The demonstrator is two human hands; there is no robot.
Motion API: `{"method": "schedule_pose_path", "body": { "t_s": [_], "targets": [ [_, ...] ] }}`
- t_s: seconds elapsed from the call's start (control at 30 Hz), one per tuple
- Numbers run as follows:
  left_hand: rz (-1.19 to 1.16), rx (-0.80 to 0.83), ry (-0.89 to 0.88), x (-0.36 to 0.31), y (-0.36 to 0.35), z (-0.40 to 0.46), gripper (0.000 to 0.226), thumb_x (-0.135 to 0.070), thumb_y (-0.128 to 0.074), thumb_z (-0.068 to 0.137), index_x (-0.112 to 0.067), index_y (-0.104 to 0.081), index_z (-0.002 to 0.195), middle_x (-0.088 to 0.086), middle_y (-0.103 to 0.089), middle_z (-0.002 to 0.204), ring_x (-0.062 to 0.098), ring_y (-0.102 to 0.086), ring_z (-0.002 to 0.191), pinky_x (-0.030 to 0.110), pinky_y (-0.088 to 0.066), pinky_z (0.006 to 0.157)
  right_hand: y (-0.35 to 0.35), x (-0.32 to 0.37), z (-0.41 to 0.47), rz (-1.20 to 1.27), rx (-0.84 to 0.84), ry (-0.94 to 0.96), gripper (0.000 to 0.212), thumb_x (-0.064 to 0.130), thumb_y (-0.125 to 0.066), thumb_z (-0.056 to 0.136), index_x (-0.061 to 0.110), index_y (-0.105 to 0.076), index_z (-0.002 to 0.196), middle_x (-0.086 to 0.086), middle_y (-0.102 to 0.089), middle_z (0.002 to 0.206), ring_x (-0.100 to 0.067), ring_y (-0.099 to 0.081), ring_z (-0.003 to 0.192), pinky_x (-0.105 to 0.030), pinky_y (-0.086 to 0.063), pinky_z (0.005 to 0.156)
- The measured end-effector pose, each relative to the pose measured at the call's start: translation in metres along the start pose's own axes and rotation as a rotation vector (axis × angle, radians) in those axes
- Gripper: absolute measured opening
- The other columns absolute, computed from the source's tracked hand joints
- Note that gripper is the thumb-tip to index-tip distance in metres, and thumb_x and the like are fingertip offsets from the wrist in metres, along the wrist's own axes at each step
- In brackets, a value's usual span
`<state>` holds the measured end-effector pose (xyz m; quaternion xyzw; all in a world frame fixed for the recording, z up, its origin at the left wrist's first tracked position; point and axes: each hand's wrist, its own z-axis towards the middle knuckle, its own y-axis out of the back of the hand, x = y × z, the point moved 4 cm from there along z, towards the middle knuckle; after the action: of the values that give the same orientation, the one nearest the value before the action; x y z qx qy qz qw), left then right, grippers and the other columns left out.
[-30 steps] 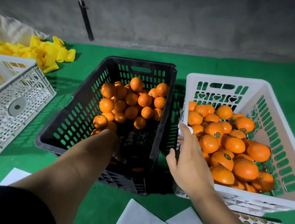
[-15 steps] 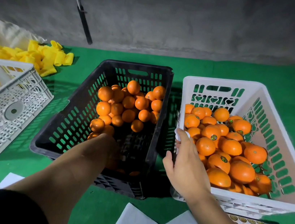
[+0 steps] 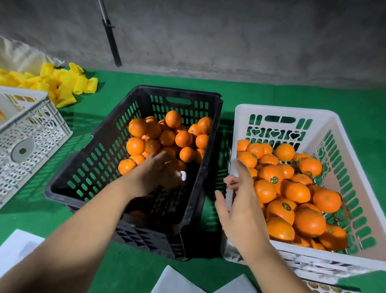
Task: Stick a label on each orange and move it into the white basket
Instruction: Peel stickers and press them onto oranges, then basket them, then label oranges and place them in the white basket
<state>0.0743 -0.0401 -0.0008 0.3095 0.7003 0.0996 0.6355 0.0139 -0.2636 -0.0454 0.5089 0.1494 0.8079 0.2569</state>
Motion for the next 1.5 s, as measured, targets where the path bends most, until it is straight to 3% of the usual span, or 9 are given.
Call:
{"method": "schedule_pose_path", "body": {
  "t_s": [0.13,0.2,0.37,0.6,0.8,1.03,1.2,1.37,1.5],
  "targets": [
    [-0.089,-0.237,-0.132,-0.01,-0.01,-0.041,0.053,-0.05,-0.074,0.087,-0.032,-0.054,0.132,0.001,-0.068,0.121,0.011,-0.07,0.107,0.033,-0.058,0.092,0.023,0.02,-0.005,0.638,-0.11,-0.167,0.099,0.009,-0.076,0.091,0.043,-0.01,0.158,-0.007,-0.064,0.11,-0.029,-0.062,0.101,-0.029,-0.054,0.089],
    [-0.172,-0.305,-0.214,-0.018,-0.025,-0.065,0.054,-0.068,-0.073,0.081,-0.047,-0.054,0.127,-0.002,-0.074,0.114,0.007,-0.073,0.101,0.027,-0.061,0.083,0.03,0.044,-0.014,0.771,-0.104,-0.14,0.108,0.018,-0.081,0.083,0.055,-0.009,0.155,-0.007,-0.067,0.112,-0.03,-0.065,0.1,-0.027,-0.054,0.087],
    [-0.229,-0.297,-0.288,-0.039,-0.057,-0.103,0.051,-0.051,-0.072,0.083,-0.046,-0.051,0.129,-0.004,-0.065,0.132,0.003,-0.069,0.113,0.021,-0.059,0.088,0.037,0.087,-0.035,0.795,-0.001,-0.132,0.101,0.015,-0.082,0.085,0.066,-0.02,0.148,-0.011,-0.07,0.102,-0.027,-0.07,0.1,-0.025,-0.053,0.092],
    [-0.447,-0.249,-0.279,-0.054,-0.069,-0.127,0.059,-0.071,-0.071,0.082,-0.044,-0.055,0.133,-0.011,-0.064,0.13,0.016,-0.07,0.115,0.032,-0.06,0.09,0.069,0.106,-0.049,0.88,-0.08,-0.202,0.086,0.016,-0.083,0.084,0.053,-0.039,0.148,-0.007,-0.072,0.085,-0.015,-0.07,0.079,-0.022,-0.056,0.078],
    [-0.514,-0.196,-0.229,-0.054,-0.075,-0.148,0.061,-0.073,-0.07,0.082,-0.044,-0.057,0.134,-0.011,-0.065,0.127,0.016,-0.068,0.116,0.024,-0.056,0.089,0.095,0.111,-0.053,0.699,-0.179,-0.088,0.085,0.004,-0.069,0.088,0.043,-0.033,0.155,0.001,-0.065,0.084,-0.014,-0.059,0.075,-0.023,-0.052,0.077],
    [-0.46,-0.037,-0.227,-0.064,-0.079,-0.161,0.057,-0.069,-0.074,0.081,-0.046,-0.059,0.131,-0.011,-0.067,0.123,0.017,-0.07,0.113,0.033,-0.061,0.084,0.092,0.119,-0.061,0.455,-0.003,0.012,0.077,0.013,-0.07,0.093,0.047,-0.038,0.154,0.002,-0.072,0.098,-0.017,-0.07,0.102,-0.021,-0.052,0.093],
    [-0.29,-0.089,-0.239,-0.064,-0.079,-0.167,0.057,-0.074,-0.07,0.081,-0.05,-0.058,0.132,-0.015,-0.066,0.118,0.015,-0.071,0.101,0.035,-0.063,0.078,0.101,0.11,-0.067,0.428,0.137,-0.027,0.073,0.016,-0.071,0.093,0.05,-0.042,0.151,0.004,-0.073,0.104,-0.018,-0.071,0.104,-0.024,-0.054,0.092],
    [-0.462,-0.101,-0.199,-0.063,-0.083,-0.171,0.057,-0.058,-0.073,0.083,-0.033,-0.061,0.133,0.0,-0.072,0.114,0.022,-0.073,0.099,0.042,-0.062,0.082,0.106,0.12,-0.083,0.203,0.224,0.064,0.078,0.028,-0.076,0.091,0.042,-0.037,0.157,0.019,-0.068,0.129,-0.007,-0.055,0.133,-0.017,-0.039,0.108],
    [-0.447,-0.141,-0.208,-0.063,-0.081,-0.175,0.056,-0.061,-0.067,0.085,-0.033,-0.06,0.133,-0.004,-0.071,0.116,0.02,-0.073,0.102,0.047,-0.062,0.085,0.103,0.134,-0.096,0.051,0.142,0.183,0.072,0.031,-0.063,0.093,0.034,-0.035,0.159,0.027,-0.053,0.146,-0.016,-0.046,0.14,-0.036,-0.041,0.107]
  ]
}}
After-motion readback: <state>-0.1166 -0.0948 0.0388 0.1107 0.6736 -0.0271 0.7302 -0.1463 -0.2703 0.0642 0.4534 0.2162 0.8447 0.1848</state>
